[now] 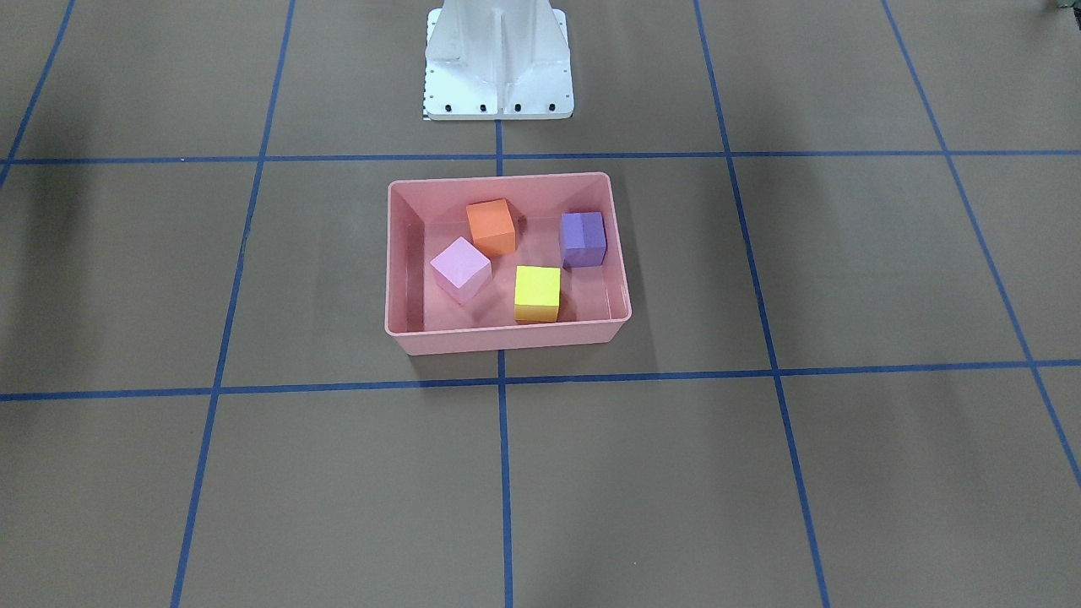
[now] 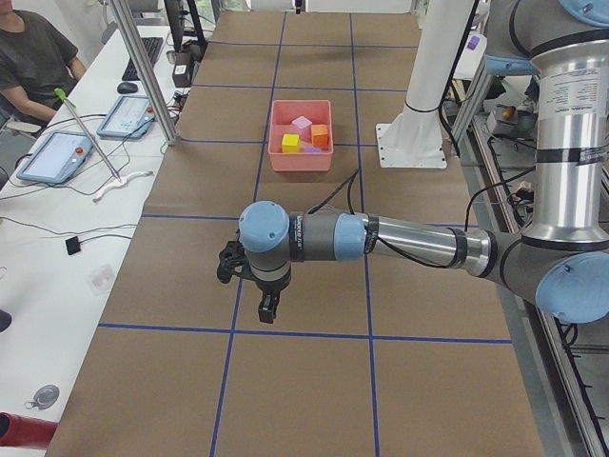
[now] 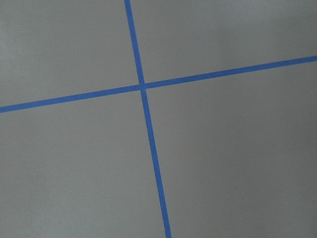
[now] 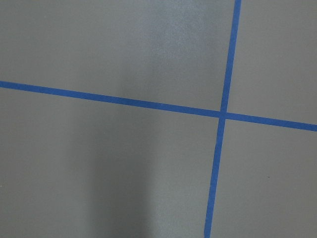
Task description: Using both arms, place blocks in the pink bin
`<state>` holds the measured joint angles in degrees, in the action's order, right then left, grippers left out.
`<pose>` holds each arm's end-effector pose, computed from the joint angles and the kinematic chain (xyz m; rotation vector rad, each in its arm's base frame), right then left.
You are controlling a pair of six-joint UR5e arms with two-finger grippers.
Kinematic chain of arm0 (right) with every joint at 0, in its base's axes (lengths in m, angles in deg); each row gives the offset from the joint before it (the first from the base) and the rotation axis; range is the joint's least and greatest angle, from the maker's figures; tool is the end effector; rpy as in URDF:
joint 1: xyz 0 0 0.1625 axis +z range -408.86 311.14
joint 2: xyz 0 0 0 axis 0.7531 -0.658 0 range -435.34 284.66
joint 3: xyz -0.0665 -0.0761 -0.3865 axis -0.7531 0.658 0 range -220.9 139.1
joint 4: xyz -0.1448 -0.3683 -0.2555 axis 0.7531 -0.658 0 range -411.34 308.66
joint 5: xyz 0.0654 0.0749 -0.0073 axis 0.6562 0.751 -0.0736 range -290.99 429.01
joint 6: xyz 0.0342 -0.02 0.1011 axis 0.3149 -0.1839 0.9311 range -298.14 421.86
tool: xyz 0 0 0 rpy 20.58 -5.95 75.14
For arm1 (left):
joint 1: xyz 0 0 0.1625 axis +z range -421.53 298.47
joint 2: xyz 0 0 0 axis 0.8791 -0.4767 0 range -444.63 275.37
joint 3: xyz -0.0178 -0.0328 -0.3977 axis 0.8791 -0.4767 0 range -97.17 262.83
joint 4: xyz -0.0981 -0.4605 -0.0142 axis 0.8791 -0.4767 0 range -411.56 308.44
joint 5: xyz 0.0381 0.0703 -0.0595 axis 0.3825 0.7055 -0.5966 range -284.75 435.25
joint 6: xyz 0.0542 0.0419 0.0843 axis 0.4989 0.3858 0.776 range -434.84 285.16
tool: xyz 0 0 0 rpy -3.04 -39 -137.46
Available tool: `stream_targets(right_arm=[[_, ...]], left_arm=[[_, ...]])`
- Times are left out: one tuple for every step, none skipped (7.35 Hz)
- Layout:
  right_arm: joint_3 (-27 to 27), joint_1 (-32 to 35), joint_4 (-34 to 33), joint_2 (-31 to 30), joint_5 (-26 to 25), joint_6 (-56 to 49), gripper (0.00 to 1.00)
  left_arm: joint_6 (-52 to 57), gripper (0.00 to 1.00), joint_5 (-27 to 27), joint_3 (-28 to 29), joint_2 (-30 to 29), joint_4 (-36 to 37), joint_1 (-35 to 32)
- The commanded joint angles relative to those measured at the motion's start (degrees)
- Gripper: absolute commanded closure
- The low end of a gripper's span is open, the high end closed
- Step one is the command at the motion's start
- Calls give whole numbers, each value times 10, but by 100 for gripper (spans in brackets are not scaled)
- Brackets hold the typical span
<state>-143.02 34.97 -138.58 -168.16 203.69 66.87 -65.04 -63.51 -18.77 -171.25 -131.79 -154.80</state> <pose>-0.0015 -0.5429 0.5431 0.1230 -0.7928 -0.1011 -0.0812 -0.5174 0.5709 0.0714 0.8487 0.0954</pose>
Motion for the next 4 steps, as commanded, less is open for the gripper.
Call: stream_targets(right_arm=[[2,-1,2,4,-1,3,0],[2,-1,4,4,-2,3,0],[-5,-1,3,0,-6,5,0],[2,0,0,-6,0,6,0]], left_arm=[[-65,1,1,25,3,-19,-1],[-65,1,4,26,6,-40,-2],[-65,1,3,17,31,-47,-1],[-65,1,4,-20,74,-81,-2]])
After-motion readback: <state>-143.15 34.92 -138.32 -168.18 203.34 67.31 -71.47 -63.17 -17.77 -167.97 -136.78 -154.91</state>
